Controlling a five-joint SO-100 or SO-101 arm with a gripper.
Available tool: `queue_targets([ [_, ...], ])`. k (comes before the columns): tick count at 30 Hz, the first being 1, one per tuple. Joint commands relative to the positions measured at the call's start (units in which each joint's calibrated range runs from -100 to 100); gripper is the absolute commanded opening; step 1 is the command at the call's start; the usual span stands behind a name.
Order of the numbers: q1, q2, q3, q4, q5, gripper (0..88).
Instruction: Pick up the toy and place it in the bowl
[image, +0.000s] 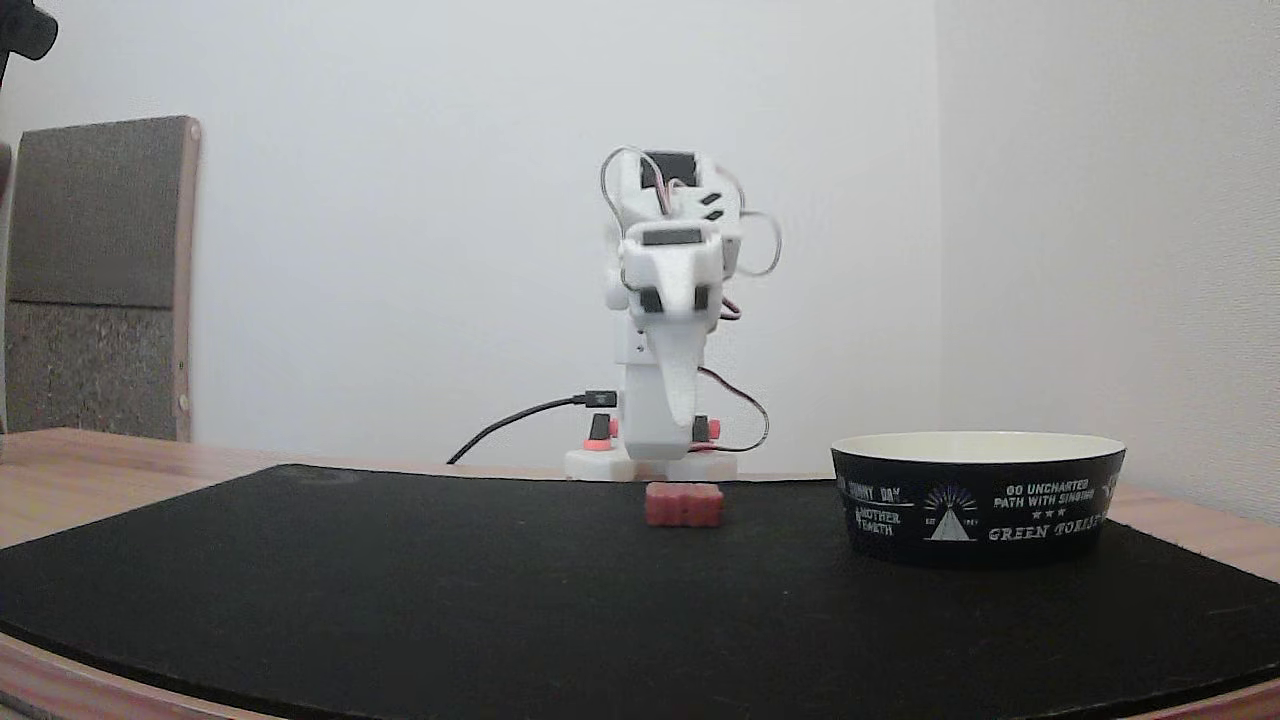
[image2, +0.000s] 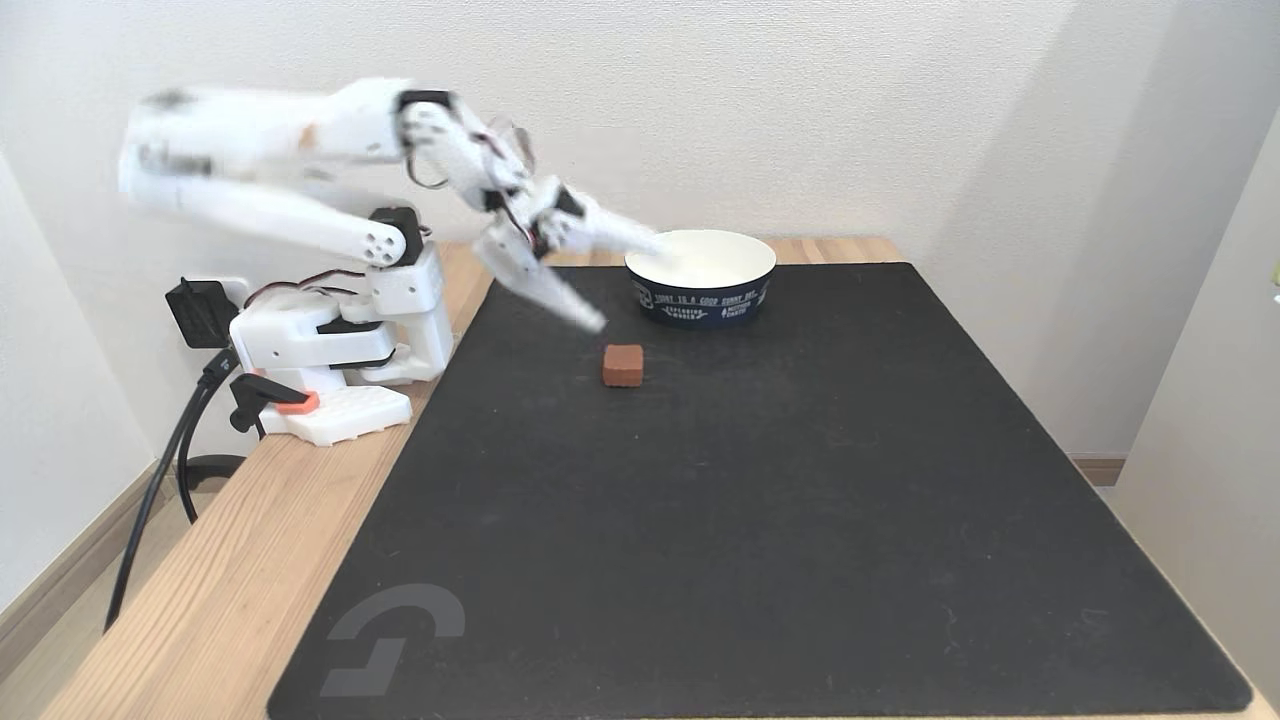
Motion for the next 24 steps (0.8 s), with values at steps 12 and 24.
queue_targets([
  [12, -0.87, 30.23, -23.22, 9.10, -2.81, 39.7],
  [24, -1.95, 46.57, -31.61, 9.10, -4.58, 39.7],
])
